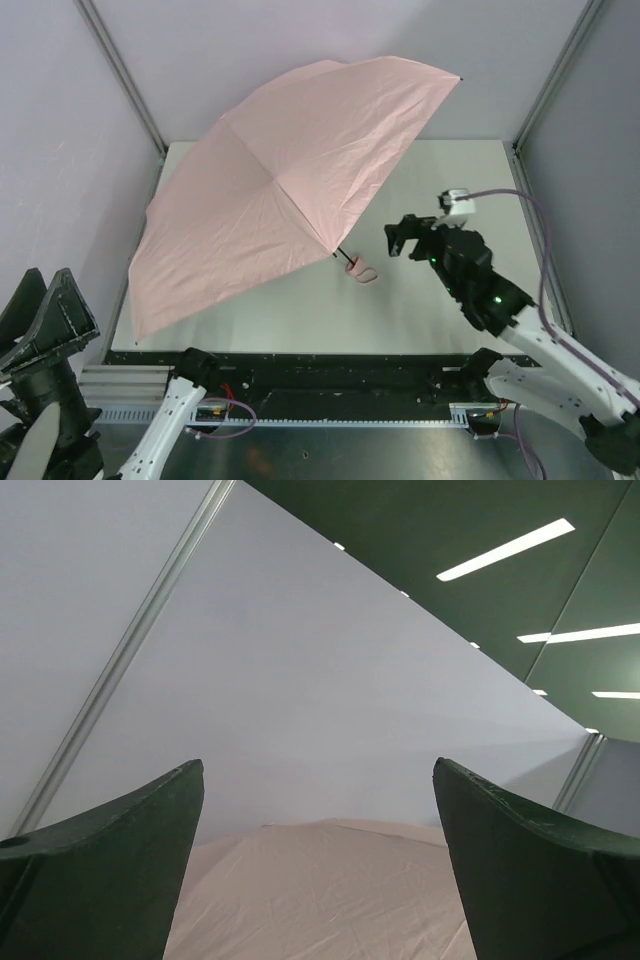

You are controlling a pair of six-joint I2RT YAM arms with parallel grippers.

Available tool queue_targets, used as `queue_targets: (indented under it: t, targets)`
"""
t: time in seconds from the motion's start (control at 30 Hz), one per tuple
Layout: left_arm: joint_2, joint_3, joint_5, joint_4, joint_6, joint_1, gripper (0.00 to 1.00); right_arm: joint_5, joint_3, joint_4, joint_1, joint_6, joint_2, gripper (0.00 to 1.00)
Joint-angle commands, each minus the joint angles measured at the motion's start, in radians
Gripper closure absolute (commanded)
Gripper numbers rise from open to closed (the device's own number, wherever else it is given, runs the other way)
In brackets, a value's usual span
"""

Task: Put away the umbrella

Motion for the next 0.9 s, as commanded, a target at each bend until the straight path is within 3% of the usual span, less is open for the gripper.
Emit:
queue_targets:
  t: [0.0, 0.1, 0.23, 0.43, 0.63, 0.73, 0.87]
  targets:
    - [0.045, 0.009, 0.025, -0.004, 0.014, -0.010, 0.01, 0.134, 0.019, -0.132, 0.012, -0.053, -0.172, 0.01]
    - [0.049, 0.013, 0.039, -0.006, -0.001, -0.010, 0.01, 0.028, -0.005, -0.064, -0.001, -0.109, -0.173, 0.01]
    - [0.051, 0.021, 0.070, -0.012, -0.018, -0.010, 0.01, -0.069, -0.021, 0.110, -0.002, -0.121, -0.040, 0.01]
    - [0.060, 0.041, 0.134, -0.035, -0.016, -0.010, 0.01, -0.273, 0.002, 0.553, 0.006, -0.126, 0.317, 0.01]
    - [0.082, 0.044, 0.250, -0.058, 0.003, -0.012, 0.01, -0.563, 0.162, 0.830, 0.045, -0.142, 0.683, 0.01]
    - [0.102, 0.049, 0.336, -0.057, 0.021, -0.012, 0.00, -0.596, 0.236, 0.900, 0.058, -0.158, 0.823, 0.01]
    - [0.134, 0.064, 0.459, -0.057, 0.050, -0.014, 0.01, -0.524, 0.372, 0.897, 0.061, -0.177, 0.997, 0.02]
